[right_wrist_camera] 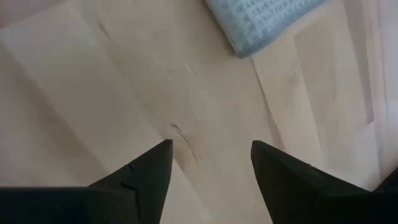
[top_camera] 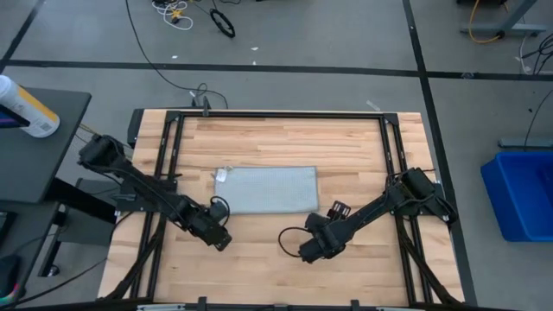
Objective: Fold microfiber towels
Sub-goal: Fold the gray microfiber towel
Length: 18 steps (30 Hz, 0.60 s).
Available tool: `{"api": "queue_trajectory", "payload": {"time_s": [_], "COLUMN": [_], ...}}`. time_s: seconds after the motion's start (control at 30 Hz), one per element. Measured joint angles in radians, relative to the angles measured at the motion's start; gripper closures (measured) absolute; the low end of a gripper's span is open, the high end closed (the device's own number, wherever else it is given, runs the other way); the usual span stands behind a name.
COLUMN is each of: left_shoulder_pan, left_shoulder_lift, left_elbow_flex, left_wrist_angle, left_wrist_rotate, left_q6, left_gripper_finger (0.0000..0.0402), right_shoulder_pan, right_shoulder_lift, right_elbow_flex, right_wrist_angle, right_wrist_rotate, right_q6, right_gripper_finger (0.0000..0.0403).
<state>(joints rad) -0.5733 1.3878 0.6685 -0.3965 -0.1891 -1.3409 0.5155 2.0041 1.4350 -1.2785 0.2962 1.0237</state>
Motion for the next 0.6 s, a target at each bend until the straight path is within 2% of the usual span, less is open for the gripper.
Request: {"api": "queue_trajectory", "payload": {"time_s": [0.1,0.27,0.6], "left_shoulder_pan": [0.0,0.004,0.013], "left_shoulder_lift": [0.023,0.018,0.015], "left_elbow_flex": [0.0,0.0,0.003], "left_wrist_angle": [0.003,-0.01,-0.014], "left_wrist_rotate": [0.041,0.045,0.042], "left_q6": [0.019,0.071,0.115], "left_gripper_finger": [0.02,0.02,0.02], "right_shoulder_pan": [0.002,0.002,0.006], "right_shoulder_lift": [0.0,0.0,0.0], "right_elbow_flex": [0.0,0.014,0.017], "right_wrist_angle": [0.012,0.093,0.505], "right_wrist_rotate": [0.001,0.023,0.042], "right_q6": [0.023,0.032,-0.15], "right_gripper_finger": [0.0184,0.0212,0.0248]}}
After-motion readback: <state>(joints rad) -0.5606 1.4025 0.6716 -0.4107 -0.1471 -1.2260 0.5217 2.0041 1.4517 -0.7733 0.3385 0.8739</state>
